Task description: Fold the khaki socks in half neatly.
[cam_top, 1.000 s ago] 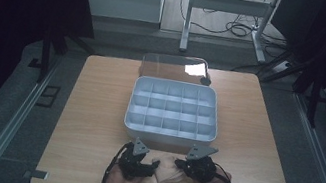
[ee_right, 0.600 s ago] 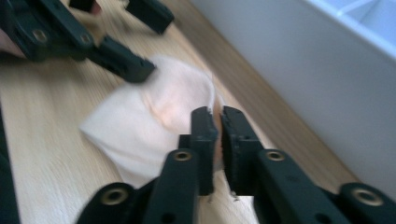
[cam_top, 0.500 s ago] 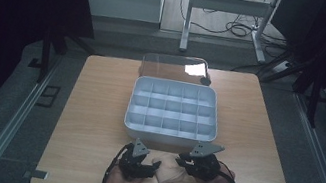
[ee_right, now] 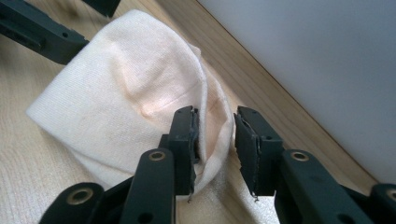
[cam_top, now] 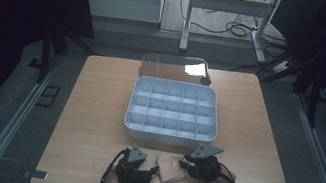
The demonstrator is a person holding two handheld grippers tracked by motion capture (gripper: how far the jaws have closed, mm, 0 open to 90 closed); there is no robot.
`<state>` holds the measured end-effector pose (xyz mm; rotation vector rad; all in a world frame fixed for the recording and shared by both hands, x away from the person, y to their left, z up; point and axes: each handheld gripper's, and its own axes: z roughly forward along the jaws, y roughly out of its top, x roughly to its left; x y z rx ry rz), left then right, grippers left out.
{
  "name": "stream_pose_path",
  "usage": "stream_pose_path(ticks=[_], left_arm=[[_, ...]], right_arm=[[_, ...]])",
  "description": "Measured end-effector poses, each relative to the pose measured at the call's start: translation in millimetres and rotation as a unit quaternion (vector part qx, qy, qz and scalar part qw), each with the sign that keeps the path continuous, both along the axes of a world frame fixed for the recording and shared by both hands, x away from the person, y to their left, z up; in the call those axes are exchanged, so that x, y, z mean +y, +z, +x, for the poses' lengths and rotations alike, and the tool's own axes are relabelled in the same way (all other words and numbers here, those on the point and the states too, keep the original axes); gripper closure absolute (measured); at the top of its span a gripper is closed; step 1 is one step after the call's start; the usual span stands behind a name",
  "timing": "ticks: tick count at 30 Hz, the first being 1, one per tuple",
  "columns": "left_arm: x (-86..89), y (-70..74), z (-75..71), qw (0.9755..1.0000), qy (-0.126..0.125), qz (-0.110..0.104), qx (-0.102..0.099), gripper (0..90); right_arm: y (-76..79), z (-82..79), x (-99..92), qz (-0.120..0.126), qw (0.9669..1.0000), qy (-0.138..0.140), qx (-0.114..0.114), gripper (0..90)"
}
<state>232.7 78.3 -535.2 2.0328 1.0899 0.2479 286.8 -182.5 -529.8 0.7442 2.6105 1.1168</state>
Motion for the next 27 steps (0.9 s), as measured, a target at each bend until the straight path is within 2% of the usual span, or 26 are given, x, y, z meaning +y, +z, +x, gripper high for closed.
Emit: stream_pose_path(ticks=[1, 3, 4, 6, 7, 8, 11, 13, 17, 19, 20, 21, 22, 23, 27], left_arm=[[0.0, 0.3, 0.1, 1.0000, -0.002, -0.005, 0.002, 38.4], [0.5, 1.7, 0.9, 0.9994, -0.012, -0.030, 0.011, 40.8], [0.5, 1.7, 0.9, 0.9994, -0.012, -0.030, 0.011, 41.6], [0.5, 2.1, 2.2, 0.9976, -0.023, -0.061, 0.025, 42.9], [0.5, 2.1, 2.2, 0.9976, -0.023, -0.061, 0.025, 43.0], [0.4, 2.2, 2.9, 0.9961, -0.027, -0.078, 0.030, 43.0], [-2.0, 1.7, 4.6, 0.9953, -0.031, -0.084, 0.035, 42.4], [-3.1, 1.3, 5.3, 0.9951, -0.033, -0.085, 0.038, 42.4], [-10.6, -1.7, 9.1, 0.9960, -0.036, -0.070, 0.041, 42.9], [-15.7, -3.5, 12.0, 0.9966, -0.040, -0.056, 0.046, 49.8], [-15.7, -3.5, 12.0, 0.9966, -0.040, -0.056, 0.046, 54.9], [-17.2, -3.7, 12.6, 0.9970, -0.040, -0.049, 0.045, 54.9], [-18.4, -3.6, 12.8, 0.9973, -0.039, -0.043, 0.044, 59.6], [-19.5, -3.2, 13.1, 0.9977, -0.038, -0.037, 0.042, 70.0], [-19.2, -2.2, 14.0, 0.9976, -0.038, -0.037, 0.045, 76.9]], right_arm=[[-0.6, -0.8, -0.2, 0.001, 1.0000, -0.002, 0.000, 68.6], [-1.5, -2.1, -0.1, 0.001, 1.0000, -0.002, -0.005, 69.4], [-1.5, -2.1, -0.1, 0.001, 1.0000, -0.002, -0.005, 69.4], [-2.1, -3.6, 0.2, 0.002, 0.9999, -0.003, -0.010, 69.8], [-2.1, -3.6, 0.2, 0.002, 0.9999, -0.003, -0.010, 69.8], [-2.7, -4.7, 0.1, 0.003, 0.9999, -0.004, -0.013, 69.9], [-3.1, -5.2, -0.1, 0.005, 0.9999, -0.006, -0.014, 69.9], [-3.1, -5.5, 0.1, 0.005, 0.9999, -0.007, -0.014, 69.9], [-2.9, -7.4, 1.3, 0.002, 0.9998, -0.007, -0.018, 69.9], [-3.0, -7.9, 1.3, 0.004, 0.9998, -0.008, -0.016, 69.9], [-3.1, -7.7, 1.0, 0.006, 0.9999, -0.007, -0.014, 69.9], [-3.1, -7.7, 1.0, 0.006, 0.9999, -0.007, -0.014, 69.9], [-3.2, -7.4, 0.7, 0.008, 0.9999, -0.007, -0.012, 69.8], [-3.2, -6.4, -0.4, 0.011, 0.9999, -0.006, -0.007, 68.9], [3.1, -5.0, -2.3, 0.017, 0.9998, -0.002, 0.002, 68.9]])
